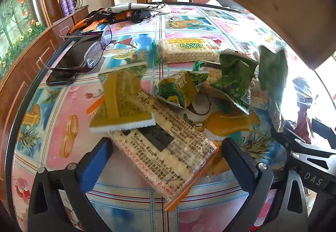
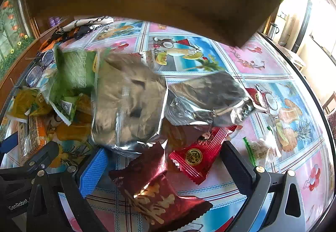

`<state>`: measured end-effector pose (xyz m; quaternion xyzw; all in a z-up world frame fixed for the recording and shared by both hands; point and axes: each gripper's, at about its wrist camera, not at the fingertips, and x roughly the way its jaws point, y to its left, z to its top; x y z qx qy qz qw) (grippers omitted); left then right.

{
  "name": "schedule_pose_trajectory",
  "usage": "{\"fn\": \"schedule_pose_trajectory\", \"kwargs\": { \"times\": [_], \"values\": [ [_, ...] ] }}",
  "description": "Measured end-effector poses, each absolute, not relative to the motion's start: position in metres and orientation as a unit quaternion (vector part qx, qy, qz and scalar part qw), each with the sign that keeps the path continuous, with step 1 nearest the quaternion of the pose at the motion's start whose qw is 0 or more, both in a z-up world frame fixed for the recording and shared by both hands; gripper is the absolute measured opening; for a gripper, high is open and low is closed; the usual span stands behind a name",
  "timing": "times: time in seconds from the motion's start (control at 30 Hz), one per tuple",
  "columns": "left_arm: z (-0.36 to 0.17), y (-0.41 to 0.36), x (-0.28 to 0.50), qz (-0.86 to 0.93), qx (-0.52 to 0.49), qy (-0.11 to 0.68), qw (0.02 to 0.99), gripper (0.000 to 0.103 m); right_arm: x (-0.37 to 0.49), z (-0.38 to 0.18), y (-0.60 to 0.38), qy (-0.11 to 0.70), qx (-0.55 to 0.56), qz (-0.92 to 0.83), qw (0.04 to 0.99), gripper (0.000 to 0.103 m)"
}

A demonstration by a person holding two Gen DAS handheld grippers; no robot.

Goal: Organize snacks
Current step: 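Tip the cardboard box over to spill the snacks onto the table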

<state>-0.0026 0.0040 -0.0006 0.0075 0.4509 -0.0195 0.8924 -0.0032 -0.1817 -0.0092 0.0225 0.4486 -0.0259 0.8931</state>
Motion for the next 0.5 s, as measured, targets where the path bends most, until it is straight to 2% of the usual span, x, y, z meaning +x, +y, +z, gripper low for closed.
{"fn": "schedule_pose_trajectory", "kwargs": {
  "times": [0.5],
  "values": [
    [-0.0008, 0.0022, -0.0026, -0.018, 0.007, 0.451, 0.892, 0.103, -0.0026, -0.0092, -0.1809, 0.449, 0.022, -0.026, 0.893, 0.102]
  ]
}}
